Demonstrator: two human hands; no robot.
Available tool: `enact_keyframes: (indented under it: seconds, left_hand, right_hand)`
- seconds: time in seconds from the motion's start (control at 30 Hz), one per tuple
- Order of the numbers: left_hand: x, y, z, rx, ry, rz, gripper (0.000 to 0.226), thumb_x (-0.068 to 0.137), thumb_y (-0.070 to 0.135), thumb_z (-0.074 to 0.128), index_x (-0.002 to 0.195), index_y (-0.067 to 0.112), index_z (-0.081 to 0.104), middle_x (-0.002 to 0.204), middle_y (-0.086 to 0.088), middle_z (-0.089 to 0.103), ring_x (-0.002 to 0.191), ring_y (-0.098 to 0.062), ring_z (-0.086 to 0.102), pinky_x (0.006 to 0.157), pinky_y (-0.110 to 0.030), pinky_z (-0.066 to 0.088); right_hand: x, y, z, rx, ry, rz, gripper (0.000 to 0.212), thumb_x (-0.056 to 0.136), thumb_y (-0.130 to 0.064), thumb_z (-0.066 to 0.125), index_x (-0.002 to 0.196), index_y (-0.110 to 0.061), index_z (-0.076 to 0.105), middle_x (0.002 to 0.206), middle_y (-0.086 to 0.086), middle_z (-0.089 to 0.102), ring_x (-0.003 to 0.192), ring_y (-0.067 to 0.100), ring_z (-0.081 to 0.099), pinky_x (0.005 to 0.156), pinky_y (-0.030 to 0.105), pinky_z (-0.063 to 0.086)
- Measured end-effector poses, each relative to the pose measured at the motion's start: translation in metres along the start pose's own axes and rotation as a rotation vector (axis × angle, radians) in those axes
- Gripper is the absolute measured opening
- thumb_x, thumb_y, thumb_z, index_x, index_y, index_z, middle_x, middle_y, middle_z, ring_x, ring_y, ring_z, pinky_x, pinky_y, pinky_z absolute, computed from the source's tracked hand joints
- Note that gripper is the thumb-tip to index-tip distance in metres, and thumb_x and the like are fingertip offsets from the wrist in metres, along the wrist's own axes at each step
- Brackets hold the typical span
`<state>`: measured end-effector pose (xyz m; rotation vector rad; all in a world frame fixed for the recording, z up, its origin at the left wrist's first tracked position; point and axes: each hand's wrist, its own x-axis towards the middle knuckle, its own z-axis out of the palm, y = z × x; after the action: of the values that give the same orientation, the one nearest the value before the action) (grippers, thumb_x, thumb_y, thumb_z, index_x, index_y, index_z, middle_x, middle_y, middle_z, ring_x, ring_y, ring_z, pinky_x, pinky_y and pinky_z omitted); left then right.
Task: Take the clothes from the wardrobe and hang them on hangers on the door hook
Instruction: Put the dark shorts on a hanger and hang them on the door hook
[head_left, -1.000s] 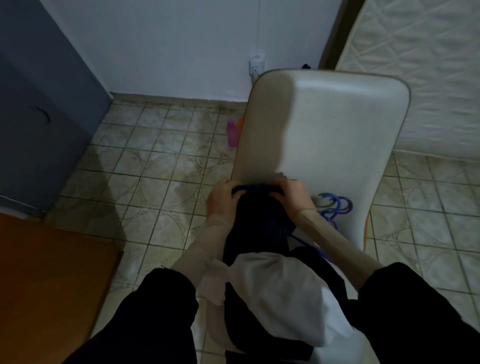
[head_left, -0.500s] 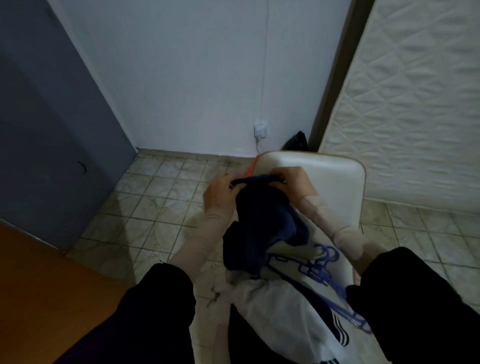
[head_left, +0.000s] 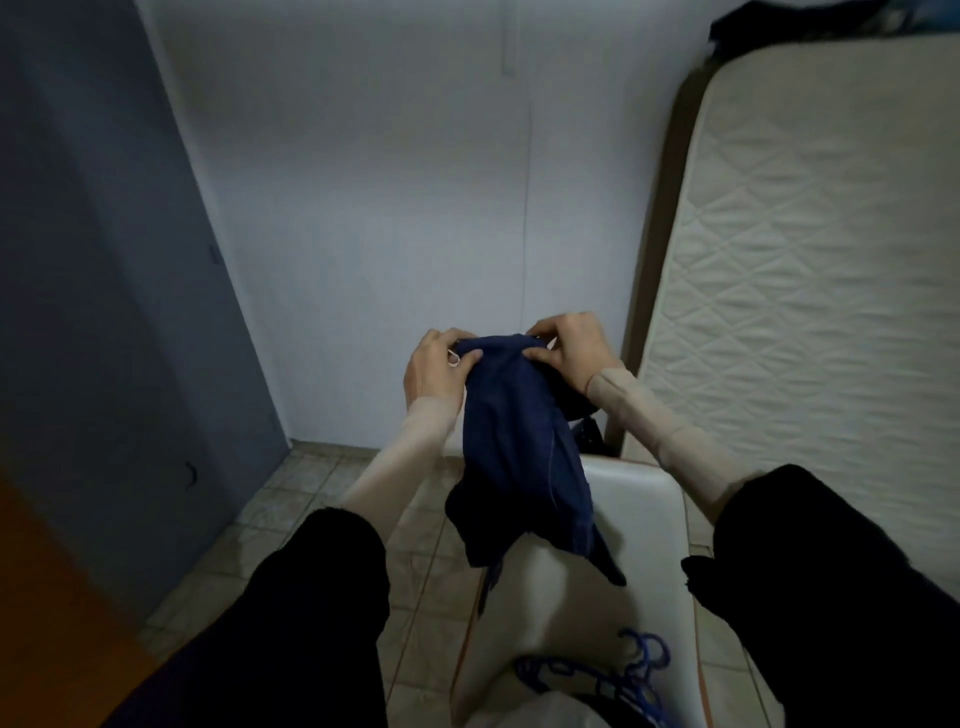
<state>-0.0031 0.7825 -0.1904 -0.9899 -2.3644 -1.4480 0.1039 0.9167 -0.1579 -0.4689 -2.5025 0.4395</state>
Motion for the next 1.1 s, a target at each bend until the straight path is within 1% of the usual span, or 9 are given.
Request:
enact_keyframes:
  seconds: [0.23, 0.33, 0.47, 0.57, 0.6, 0.67, 0.77, 1.03, 1.1]
  left_hand:
    - [-0.004, 0.033, -0.021, -0.133, 0.019, 0.081, 0.043, 0.085, 0.026, 0.064, 0.125, 0.017, 0.05, 0.118, -0.003, 0.052, 0.105, -0.016, 0.052, 0.088, -0.032, 0.046]
    - [-0.017, 0.031, -0.021, -0.184, -0.149, 0.075, 0.052, 0.082, 0.033, 0.067, 0.127, 0.015, 0.048, 0.116, -0.003, 0.052, 0.101, -0.015, 0.051, 0.087, -0.029, 0.045]
    - [-0.033, 0.03, -0.021, -0.272, -0.425, -0.04, 0.052, 0.077, 0.036, 0.071, 0.121, 0.014, 0.054, 0.11, -0.002, 0.056, 0.087, -0.009, 0.053, 0.068, -0.005, 0.042]
    - [-0.043, 0.028, -0.019, -0.15, -0.578, -0.066, 0.069, 0.066, 0.036, 0.081, 0.123, 0.015, 0.048, 0.107, 0.001, 0.055, 0.09, -0.011, 0.055, 0.077, -0.016, 0.046]
    - [-0.045, 0.024, -0.017, -0.044, -0.579, -0.057, 0.07, 0.065, 0.033, 0.082, 0.122, 0.012, 0.047, 0.109, -0.001, 0.056, 0.095, -0.015, 0.056, 0.082, -0.023, 0.047]
    - [-0.048, 0.014, -0.013, 0.126, -0.483, -0.046, 0.048, 0.073, 0.023, 0.076, 0.112, 0.005, 0.054, 0.11, -0.01, 0.06, 0.096, -0.023, 0.057, 0.078, -0.024, 0.046]
    - [-0.042, 0.001, -0.02, 0.161, -0.299, -0.079, 0.019, 0.082, 0.016, 0.066, 0.096, 0.003, 0.064, 0.101, -0.015, 0.065, 0.084, -0.018, 0.054, 0.069, -0.022, 0.041]
    - [-0.005, -0.002, -0.054, 0.245, -0.286, -0.057, 0.01, 0.081, 0.018, 0.068, 0.081, 0.009, 0.066, 0.08, -0.006, 0.057, 0.079, -0.021, 0.052, 0.068, -0.025, 0.038]
    - [-0.002, 0.001, -0.058, 0.213, -0.289, -0.077, 0.017, 0.079, 0.018, 0.07, 0.066, 0.013, 0.061, 0.069, -0.002, 0.052, 0.073, -0.02, 0.048, 0.063, -0.024, 0.034]
  right_hand:
    - [0.02, -0.029, -0.044, -0.035, 0.237, 0.083, 0.022, 0.083, -0.026, 0.063, 0.099, -0.014, 0.07, 0.097, 0.012, 0.069, 0.091, 0.029, 0.062, 0.078, 0.03, 0.045]
    - [0.023, -0.039, -0.055, -0.034, 0.353, 0.164, 0.02, 0.083, -0.022, 0.061, 0.095, -0.01, 0.071, 0.094, 0.016, 0.069, 0.088, 0.032, 0.062, 0.072, 0.031, 0.046]
    - [0.022, -0.047, -0.06, 0.014, 0.435, 0.278, 0.019, 0.081, -0.012, 0.058, 0.091, -0.001, 0.07, 0.092, 0.021, 0.067, 0.085, 0.036, 0.062, 0.067, 0.031, 0.045]
    - [0.021, -0.051, -0.054, 0.066, 0.444, 0.336, 0.017, 0.079, -0.006, 0.056, 0.087, 0.003, 0.068, 0.09, 0.021, 0.066, 0.082, 0.035, 0.062, 0.066, 0.033, 0.047]
    - [0.021, -0.052, -0.052, 0.079, 0.445, 0.346, 0.017, 0.079, -0.005, 0.056, 0.086, 0.004, 0.068, 0.089, 0.021, 0.066, 0.081, 0.035, 0.062, 0.066, 0.033, 0.048]
    - [0.018, -0.053, -0.048, 0.09, 0.441, 0.352, 0.016, 0.079, -0.004, 0.055, 0.086, 0.004, 0.067, 0.089, 0.021, 0.065, 0.082, 0.035, 0.062, 0.066, 0.034, 0.048]
    - [0.014, -0.045, -0.048, 0.073, 0.425, 0.37, 0.016, 0.079, -0.004, 0.055, 0.086, 0.004, 0.067, 0.089, 0.02, 0.066, 0.082, 0.034, 0.062, 0.064, 0.032, 0.046]
    - [-0.006, -0.017, -0.048, 0.04, 0.419, 0.47, 0.018, 0.082, -0.008, 0.058, 0.092, 0.003, 0.068, 0.096, 0.024, 0.065, 0.088, 0.037, 0.063, 0.07, 0.034, 0.049]
    - [-0.008, -0.009, -0.048, 0.063, 0.393, 0.467, 0.02, 0.082, -0.01, 0.061, 0.094, 0.003, 0.069, 0.096, 0.024, 0.066, 0.09, 0.036, 0.063, 0.071, 0.031, 0.047]
